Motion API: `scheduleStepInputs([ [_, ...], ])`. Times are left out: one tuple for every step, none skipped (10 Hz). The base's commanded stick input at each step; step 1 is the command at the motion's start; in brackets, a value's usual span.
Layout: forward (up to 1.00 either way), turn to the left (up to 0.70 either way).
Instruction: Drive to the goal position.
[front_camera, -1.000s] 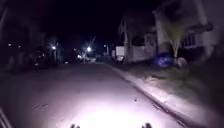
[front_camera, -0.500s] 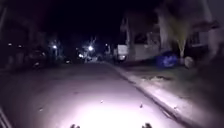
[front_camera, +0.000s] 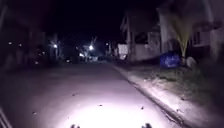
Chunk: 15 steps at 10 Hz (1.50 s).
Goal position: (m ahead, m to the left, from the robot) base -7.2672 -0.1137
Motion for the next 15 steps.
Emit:
scheduleStepInputs([
  [0.00,0.45],
  [0.00,0.45],
  [0.00,0.45],
  [0.00,0.45],
  [0.00,0.45],
  [0.00,0.45],
  [0.00,0.45],
  [0.00,0.45],
  [0.00,0.45],
  [0.00,0.45],
  [0.00,0.45],
  [0.00,0.45],
  [0.00,0.45],
  [0.00,0.45],
  [0.00,0.45],
])
